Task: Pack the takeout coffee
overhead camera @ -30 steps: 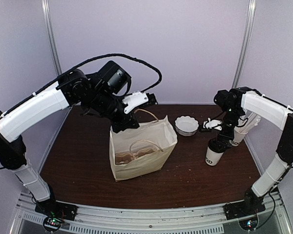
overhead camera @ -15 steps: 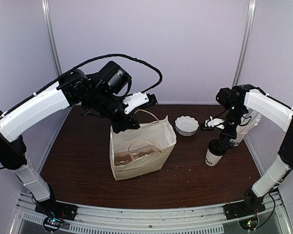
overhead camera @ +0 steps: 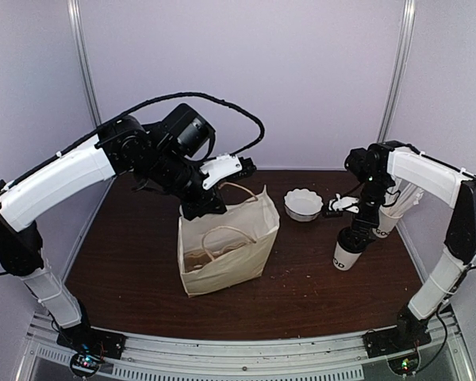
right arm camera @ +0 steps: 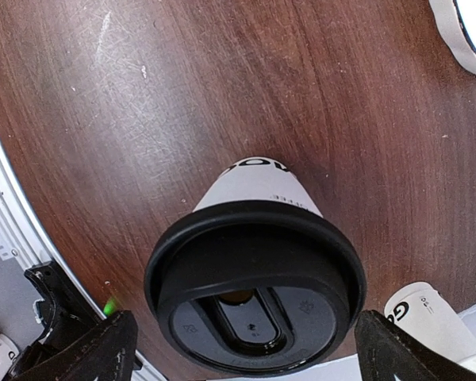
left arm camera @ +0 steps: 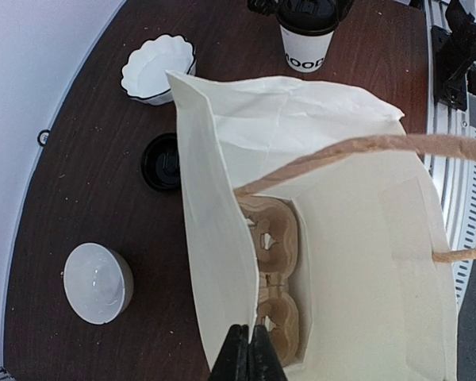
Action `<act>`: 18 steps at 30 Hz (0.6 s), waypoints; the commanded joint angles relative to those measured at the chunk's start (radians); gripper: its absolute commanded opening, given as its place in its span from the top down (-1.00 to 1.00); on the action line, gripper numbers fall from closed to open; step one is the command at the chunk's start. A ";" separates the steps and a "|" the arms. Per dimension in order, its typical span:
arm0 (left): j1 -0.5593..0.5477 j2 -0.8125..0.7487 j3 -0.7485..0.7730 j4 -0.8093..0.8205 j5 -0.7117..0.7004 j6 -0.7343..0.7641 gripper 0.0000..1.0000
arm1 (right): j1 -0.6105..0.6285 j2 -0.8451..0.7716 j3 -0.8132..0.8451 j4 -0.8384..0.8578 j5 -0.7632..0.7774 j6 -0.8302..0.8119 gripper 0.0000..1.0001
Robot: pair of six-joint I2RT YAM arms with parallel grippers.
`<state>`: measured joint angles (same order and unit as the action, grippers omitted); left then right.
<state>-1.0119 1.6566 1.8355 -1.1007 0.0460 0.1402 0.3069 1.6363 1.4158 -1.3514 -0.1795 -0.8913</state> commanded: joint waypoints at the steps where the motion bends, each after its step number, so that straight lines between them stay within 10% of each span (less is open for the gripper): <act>1: 0.000 -0.006 -0.008 0.019 0.019 0.000 1.00 | 0.001 0.020 -0.009 0.006 0.020 -0.009 -0.99; 13: 0.000 -0.006 0.005 0.020 -0.018 0.000 1.00 | 0.001 0.014 -0.024 -0.017 0.014 -0.019 -0.60; 18: 0.000 -0.013 0.004 0.021 -0.031 -0.013 0.75 | 0.004 0.007 -0.059 -0.005 0.024 -0.021 -0.74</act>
<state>-1.0119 1.6566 1.8343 -1.1007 0.0284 0.1390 0.3073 1.6485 1.4014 -1.3460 -0.1703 -0.9039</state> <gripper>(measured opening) 0.077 0.849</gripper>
